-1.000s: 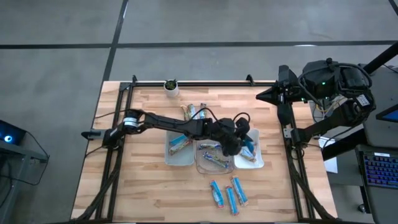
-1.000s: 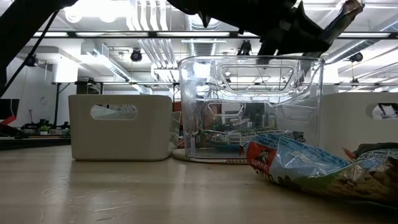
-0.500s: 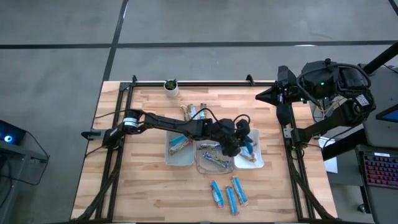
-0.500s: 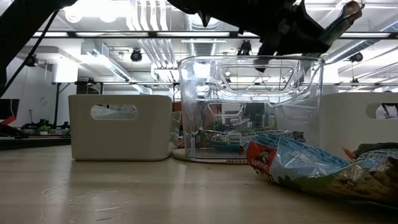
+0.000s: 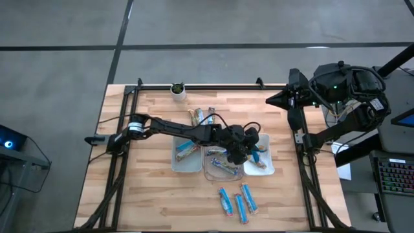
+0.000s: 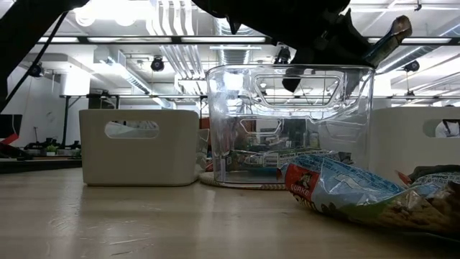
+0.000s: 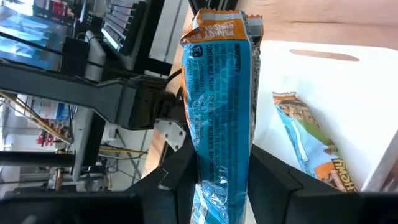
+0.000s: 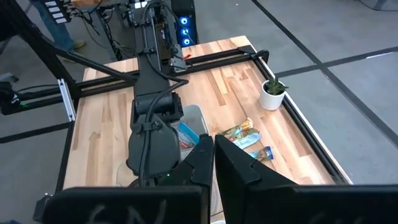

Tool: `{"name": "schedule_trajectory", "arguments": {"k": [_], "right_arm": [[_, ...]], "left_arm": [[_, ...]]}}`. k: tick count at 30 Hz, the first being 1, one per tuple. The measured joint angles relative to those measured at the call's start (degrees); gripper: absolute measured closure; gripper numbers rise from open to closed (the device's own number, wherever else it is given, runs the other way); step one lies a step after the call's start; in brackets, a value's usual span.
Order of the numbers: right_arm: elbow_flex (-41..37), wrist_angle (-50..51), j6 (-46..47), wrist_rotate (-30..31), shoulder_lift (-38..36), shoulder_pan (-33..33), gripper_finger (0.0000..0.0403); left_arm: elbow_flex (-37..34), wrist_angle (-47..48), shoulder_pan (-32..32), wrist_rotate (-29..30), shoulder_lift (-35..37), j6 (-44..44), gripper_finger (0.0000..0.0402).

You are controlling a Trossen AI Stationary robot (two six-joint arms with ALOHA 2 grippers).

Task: Pick and place Granola Bars by type
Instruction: Put the left yellow granola bar into the white bin

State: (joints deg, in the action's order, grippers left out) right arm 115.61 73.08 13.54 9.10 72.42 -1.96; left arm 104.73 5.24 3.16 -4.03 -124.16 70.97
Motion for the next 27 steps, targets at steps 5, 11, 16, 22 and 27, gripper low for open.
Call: {"name": "schedule_trajectory", "arguments": {"k": [5,11,16,22,27], "right_arm": [[-0.02,-0.02,0.0,0.0,0.0,0.0,0.0394],[-0.02,-0.05,0.0,0.0,0.0,-0.01,0.0394],[-0.02,-0.04,-0.02,0.0,0.0,0.0,0.0394],[-0.02,-0.05,-0.02,0.0,0.0,-0.01,0.0394],[-0.02,-0.07,0.61,0.0,0.0,-0.01,0.0394]], "left_arm": [[0.0,0.02,0.0,-0.56,0.0,1.42,0.0296],[0.0,0.02,0.0,-0.72,0.0,1.83,0.0296],[0.0,0.63,0.0,-1.0,0.0,0.76,0.0296],[0.0,0.87,0.0,-1.0,0.0,0.69,0.0296],[0.0,0.93,0.0,-0.98,0.0,0.56,0.0295]]}}
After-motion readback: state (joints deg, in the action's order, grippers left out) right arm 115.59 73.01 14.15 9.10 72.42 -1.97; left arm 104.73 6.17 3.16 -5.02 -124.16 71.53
